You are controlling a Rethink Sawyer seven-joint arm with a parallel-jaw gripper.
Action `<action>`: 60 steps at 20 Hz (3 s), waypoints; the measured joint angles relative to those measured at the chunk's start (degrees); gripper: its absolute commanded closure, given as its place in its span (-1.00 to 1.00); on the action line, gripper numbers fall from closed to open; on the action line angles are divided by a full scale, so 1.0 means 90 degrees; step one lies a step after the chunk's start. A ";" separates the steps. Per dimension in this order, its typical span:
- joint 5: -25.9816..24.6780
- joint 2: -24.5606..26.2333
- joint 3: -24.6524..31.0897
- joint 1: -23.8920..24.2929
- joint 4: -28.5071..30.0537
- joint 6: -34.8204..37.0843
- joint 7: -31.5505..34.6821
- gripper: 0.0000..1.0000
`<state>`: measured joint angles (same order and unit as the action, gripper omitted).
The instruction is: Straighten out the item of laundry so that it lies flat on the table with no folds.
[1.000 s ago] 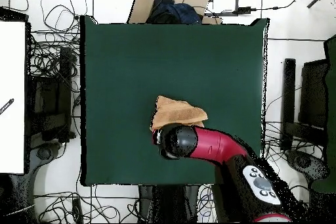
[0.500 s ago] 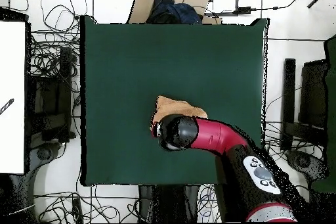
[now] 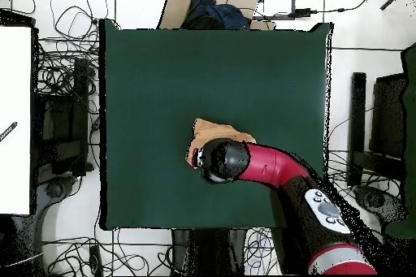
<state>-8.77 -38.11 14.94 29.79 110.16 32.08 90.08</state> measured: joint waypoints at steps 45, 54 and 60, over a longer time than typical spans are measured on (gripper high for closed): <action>-0.0673 0.0763 0.0051 -0.0065 -0.0257 -0.0113 0.0000 -1.00; -0.0797 0.0884 0.0050 -0.0072 -0.0420 -0.0574 0.0000 -1.00; -0.0797 0.0960 0.0050 -0.0072 -0.0432 -0.0576 0.0000 -1.00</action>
<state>-15.95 -29.48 15.39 29.14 106.27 26.90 90.08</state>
